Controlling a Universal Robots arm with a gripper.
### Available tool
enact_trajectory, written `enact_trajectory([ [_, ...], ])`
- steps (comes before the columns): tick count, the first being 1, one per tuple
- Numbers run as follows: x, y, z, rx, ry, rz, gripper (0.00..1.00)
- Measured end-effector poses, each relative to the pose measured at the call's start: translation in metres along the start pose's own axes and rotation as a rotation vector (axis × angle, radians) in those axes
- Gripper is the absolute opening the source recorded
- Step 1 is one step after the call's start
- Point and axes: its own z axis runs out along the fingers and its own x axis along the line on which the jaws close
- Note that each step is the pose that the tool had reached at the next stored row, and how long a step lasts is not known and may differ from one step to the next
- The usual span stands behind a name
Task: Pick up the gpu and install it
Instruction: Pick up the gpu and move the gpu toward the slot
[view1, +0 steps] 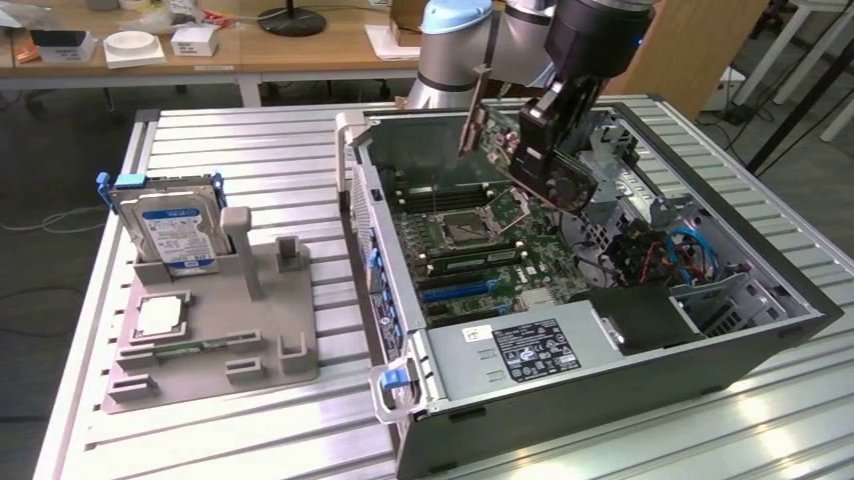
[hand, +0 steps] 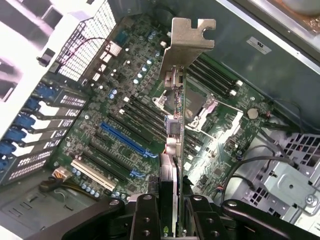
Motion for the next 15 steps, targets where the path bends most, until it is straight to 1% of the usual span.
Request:
enact_trajectory([
  [15, -0.0018, -0.0012, 0.0008, -0.0065, 0.0051, -0.128, 0.27],
])
